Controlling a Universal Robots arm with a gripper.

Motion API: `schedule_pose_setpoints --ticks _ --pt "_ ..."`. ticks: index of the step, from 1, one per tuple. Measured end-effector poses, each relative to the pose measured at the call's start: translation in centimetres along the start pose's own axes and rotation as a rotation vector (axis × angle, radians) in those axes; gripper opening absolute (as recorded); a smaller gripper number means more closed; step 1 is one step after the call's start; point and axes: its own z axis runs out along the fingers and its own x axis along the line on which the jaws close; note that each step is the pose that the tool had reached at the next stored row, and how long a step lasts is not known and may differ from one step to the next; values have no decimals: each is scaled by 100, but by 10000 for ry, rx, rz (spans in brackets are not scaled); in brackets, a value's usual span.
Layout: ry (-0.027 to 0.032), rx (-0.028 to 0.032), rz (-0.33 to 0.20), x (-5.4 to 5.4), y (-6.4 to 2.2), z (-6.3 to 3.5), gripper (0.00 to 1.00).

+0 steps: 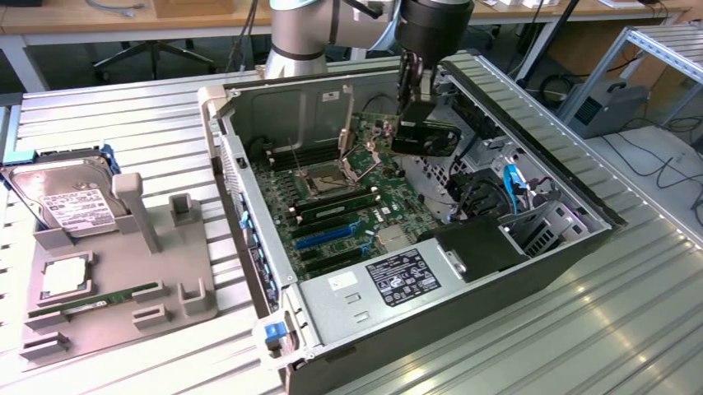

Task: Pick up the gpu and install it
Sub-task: 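Insert the gpu into the slot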

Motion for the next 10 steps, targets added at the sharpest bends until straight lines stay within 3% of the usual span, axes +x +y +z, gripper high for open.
schedule_pose_setpoints --ticks 10 --pt "14 12 -158 0 0 3 27"
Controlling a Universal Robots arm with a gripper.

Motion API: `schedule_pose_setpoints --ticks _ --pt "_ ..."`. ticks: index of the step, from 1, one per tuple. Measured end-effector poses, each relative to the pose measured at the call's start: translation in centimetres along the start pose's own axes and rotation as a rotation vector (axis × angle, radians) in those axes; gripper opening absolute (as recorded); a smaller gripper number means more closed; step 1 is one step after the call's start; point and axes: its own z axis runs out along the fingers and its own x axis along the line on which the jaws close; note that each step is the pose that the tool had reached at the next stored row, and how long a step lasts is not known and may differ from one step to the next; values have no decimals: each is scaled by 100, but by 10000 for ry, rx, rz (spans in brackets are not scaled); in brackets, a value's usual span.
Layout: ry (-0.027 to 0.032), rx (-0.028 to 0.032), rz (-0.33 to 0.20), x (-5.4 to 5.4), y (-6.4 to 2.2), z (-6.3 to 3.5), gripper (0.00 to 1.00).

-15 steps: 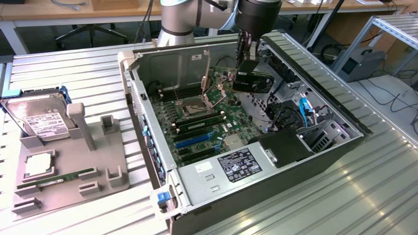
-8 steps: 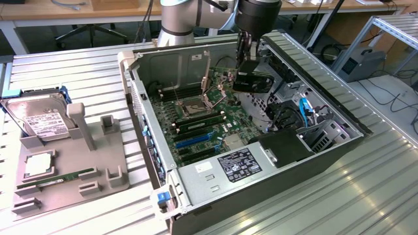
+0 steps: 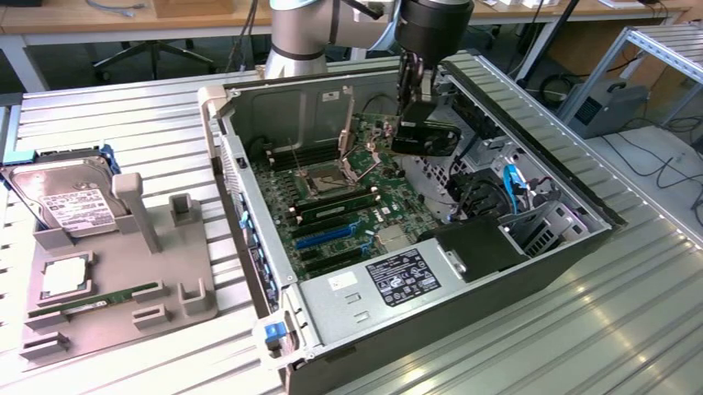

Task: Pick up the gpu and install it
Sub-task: 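Insert the gpu into the slot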

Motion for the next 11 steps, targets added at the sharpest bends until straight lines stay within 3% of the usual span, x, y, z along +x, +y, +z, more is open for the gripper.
schedule_pose_setpoints --ticks 11 --pt "13 11 -158 0 0 4 27"
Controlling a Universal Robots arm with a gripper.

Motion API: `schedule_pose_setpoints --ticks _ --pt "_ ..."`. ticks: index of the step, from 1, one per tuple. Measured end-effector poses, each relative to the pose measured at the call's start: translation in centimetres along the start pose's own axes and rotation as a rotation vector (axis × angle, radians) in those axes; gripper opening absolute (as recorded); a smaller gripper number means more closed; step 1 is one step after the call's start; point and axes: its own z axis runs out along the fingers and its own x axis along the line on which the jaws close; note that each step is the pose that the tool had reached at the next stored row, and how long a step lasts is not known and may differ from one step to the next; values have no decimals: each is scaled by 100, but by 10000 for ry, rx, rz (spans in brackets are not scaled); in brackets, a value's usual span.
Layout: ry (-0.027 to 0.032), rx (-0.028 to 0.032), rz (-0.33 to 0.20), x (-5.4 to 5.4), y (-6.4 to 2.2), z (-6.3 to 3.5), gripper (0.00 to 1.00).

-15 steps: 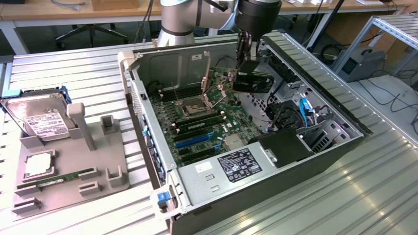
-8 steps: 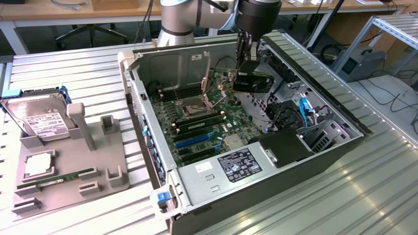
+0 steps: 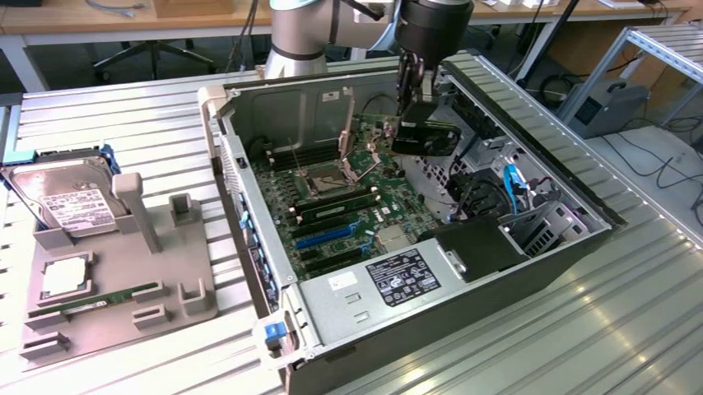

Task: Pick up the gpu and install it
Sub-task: 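Insert the gpu into the slot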

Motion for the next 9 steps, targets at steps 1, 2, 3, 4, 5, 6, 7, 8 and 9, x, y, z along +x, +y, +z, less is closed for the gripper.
schedule_pose_setpoints --ticks 1,2,3,4,5,6,7,8,9 --pt "1 1 -13 0 0 0 27" --pt "2 2 -26 0 0 1 27" --pt "3 3 -39 0 0 1 27" --pt "5 5 -52 0 0 1 27" --pt "6 5 -69 0 0 2 27" --pt "7 7 -88 0 0 2 27" --pt "8 8 -101 0 0 2 27" --pt "9 9 -117 0 0 2 27" --pt "10 9 -130 0 0 3 27"
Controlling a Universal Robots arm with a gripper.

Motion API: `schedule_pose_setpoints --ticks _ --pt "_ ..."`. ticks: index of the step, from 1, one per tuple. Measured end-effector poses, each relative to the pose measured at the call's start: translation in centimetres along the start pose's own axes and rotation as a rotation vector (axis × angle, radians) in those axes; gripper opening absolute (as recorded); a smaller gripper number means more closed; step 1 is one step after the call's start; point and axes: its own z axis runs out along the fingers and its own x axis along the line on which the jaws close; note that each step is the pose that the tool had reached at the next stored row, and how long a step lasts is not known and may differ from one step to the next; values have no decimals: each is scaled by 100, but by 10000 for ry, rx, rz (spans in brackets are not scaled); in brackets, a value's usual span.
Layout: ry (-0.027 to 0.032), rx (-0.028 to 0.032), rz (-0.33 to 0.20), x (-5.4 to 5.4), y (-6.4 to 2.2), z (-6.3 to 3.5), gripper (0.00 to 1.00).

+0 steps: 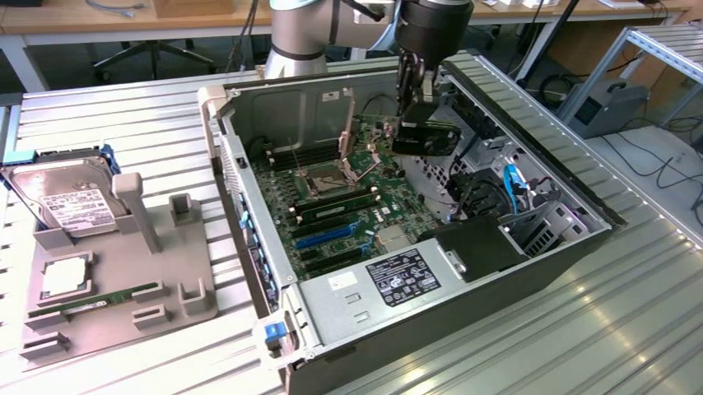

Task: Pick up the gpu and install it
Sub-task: 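Insert the gpu into the slot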

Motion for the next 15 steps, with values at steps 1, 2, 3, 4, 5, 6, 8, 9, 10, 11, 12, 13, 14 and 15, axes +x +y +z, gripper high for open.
schedule_pose_setpoints --ticks 1,2,3,4,5,6,8,9,10,11,12,13,14,15 --pt "1 1 -12 0 0 0 27" --pt "2 2 -26 0 0 1 27" --pt "3 3 -40 0 0 1 27" --pt "4 4 -51 0 0 1 27" --pt "5 4 -66 0 0 1 27" --pt "5 5 -78 0 0 2 27" --pt "7 7 -108 0 0 2 27" --pt "7 7 -122 0 0 3 27" --pt "8 8 -138 0 0 3 27" --pt "9 10 -165 0 0 4 27" --pt "10 11 -191 0 1 4 27" --pt "10 12 -210 0 0 5 27" --pt "11 13 -222 0 0 5 27" --pt "11 14 -240 0 0 6 27"
